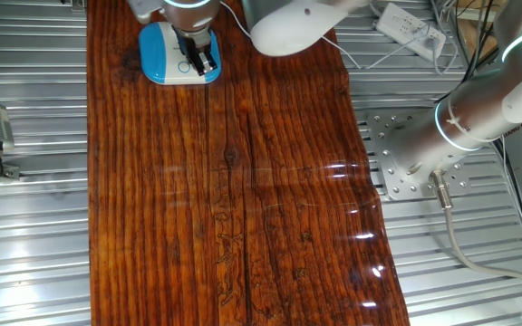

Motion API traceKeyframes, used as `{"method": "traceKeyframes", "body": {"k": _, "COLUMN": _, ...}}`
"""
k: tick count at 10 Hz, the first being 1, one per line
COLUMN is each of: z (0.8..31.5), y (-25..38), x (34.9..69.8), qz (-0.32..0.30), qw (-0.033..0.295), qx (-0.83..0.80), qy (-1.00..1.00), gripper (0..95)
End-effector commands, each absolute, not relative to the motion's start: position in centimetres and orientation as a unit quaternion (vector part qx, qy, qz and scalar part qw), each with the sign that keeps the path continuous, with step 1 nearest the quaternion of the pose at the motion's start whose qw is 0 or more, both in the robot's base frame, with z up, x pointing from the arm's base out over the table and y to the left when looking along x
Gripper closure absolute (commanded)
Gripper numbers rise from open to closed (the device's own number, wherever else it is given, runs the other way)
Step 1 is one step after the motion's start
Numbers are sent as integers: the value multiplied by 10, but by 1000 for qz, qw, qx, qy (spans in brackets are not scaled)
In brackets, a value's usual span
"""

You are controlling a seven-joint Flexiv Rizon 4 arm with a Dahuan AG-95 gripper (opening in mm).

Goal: Turn on the desk lamp by pressing the button

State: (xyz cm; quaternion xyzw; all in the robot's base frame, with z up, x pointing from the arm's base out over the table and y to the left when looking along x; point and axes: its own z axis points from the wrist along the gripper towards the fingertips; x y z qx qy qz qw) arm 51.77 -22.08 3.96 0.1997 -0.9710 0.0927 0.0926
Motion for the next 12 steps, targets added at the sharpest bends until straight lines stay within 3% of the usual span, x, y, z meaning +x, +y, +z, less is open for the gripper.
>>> {"method": "traceKeyframes", "body": {"k": 1, "z": 33, "y": -222, "x": 516, "qz": 89, "qw": 87, "qx": 200, "qy": -972, "gripper": 950}}
{"method": "traceKeyframes", "body": {"k": 12, "z": 28, "y": -223, "x": 521, "qz": 88, "qw": 80, "qx": 204, "qy": -972, "gripper": 950}}
